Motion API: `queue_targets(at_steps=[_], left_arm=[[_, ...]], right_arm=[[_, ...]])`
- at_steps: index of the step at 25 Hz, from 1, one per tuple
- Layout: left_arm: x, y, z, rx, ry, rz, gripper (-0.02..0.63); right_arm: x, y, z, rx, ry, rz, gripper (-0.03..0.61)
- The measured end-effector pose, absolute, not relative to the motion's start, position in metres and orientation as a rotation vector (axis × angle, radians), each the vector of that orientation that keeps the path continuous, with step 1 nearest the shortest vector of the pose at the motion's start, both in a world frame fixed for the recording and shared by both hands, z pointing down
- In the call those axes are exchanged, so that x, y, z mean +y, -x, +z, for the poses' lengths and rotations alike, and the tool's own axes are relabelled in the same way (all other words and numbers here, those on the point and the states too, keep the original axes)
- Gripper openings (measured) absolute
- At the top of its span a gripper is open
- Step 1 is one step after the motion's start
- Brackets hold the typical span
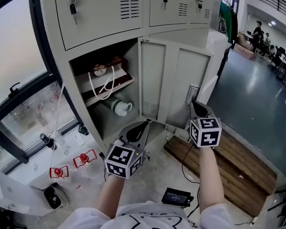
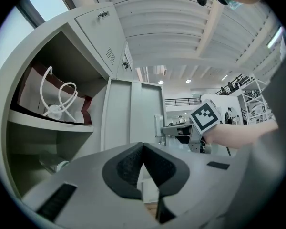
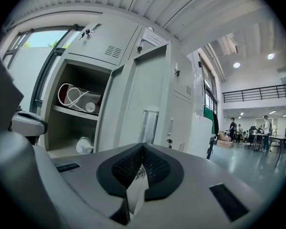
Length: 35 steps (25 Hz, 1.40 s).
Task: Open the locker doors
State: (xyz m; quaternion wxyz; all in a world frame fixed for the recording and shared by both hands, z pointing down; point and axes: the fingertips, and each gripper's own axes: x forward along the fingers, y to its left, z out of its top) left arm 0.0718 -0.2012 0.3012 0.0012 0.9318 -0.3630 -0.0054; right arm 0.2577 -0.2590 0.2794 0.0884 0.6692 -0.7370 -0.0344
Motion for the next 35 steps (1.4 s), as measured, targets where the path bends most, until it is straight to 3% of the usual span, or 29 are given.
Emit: queue_targets(at_steps=[7, 12, 24, 35], left_arm=[[-0.209, -0.051, 0.309, -1.206, -2.885, 0.0, 0.02], [-0.212, -0.029, 0.324, -1.285, -2.835, 0.035, 0.02], [-0.205, 0.034, 0.363, -1.429, -2.716, 0.114, 0.02], [-0.198, 0.083, 0.406, -1.482, -2.614, 0.188, 0.02]], right_arm=[[-0.252, -0.24, 0.285, -2.257, -1.983, -0.096, 0.009], [-0.241, -0.189, 0.297, -2.363, -1.863, -0.116, 0.009], [-0.229, -0.045, 0.406, -2.518, -1.402, 0.077, 0.011], [-0.214, 0.037, 0.486, -2.542, -1.12, 0.214, 0.011]])
